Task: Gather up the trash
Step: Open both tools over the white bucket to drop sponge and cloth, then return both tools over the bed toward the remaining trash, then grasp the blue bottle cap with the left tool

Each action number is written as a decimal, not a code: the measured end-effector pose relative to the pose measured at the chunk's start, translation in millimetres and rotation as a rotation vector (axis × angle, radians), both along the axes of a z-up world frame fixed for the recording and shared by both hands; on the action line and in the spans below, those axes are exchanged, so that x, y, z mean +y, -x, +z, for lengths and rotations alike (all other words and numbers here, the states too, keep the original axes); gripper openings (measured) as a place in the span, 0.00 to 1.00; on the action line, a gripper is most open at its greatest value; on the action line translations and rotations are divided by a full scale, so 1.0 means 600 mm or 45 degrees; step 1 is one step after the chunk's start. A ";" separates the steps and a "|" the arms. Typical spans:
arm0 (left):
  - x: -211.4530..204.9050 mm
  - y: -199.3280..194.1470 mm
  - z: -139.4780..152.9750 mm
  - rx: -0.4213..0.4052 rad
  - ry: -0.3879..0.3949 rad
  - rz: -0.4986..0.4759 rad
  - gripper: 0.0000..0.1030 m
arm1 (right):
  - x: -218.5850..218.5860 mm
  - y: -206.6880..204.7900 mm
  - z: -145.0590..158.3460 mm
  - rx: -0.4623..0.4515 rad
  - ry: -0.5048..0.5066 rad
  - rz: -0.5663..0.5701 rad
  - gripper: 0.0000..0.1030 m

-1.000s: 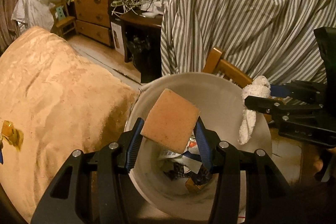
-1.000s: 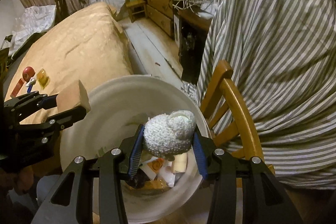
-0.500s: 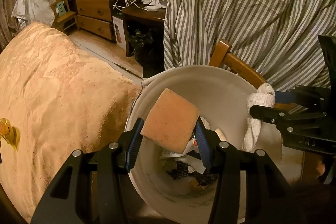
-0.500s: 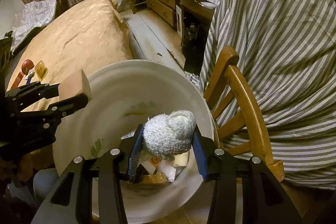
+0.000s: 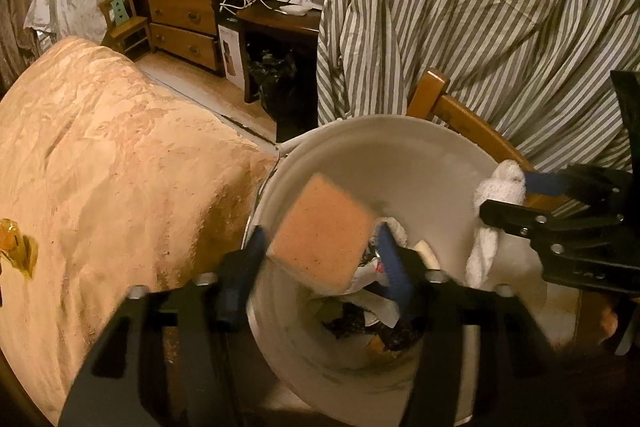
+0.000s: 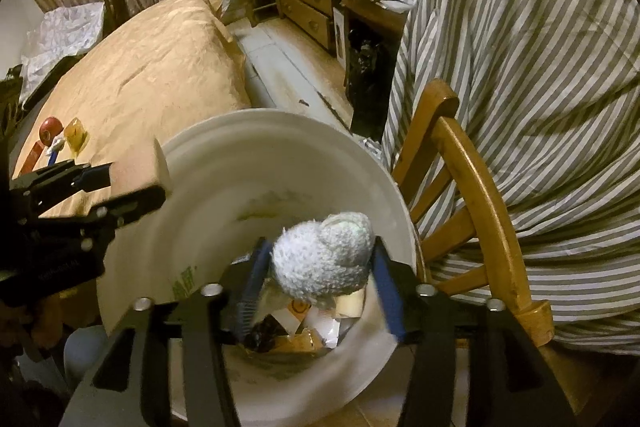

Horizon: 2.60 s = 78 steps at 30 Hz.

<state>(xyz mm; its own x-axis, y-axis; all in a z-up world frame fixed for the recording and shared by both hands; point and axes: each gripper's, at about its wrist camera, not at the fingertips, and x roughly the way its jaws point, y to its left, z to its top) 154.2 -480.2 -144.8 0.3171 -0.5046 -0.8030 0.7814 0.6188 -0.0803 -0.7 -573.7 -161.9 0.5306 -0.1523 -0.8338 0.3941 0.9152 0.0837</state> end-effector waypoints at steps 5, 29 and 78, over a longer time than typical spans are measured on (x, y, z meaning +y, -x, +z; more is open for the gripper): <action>0.008 0.000 0.002 -0.014 0.002 0.005 0.73 | -0.001 0.013 0.013 -0.048 -0.005 -0.029 0.68; 0.250 -0.036 0.051 -0.105 0.098 0.201 0.73 | 0.186 0.077 0.104 -0.471 0.037 0.101 0.81; 0.754 -0.352 -0.081 0.013 0.016 1.021 0.37 | 0.548 -0.251 -0.030 -0.269 -0.070 0.638 0.85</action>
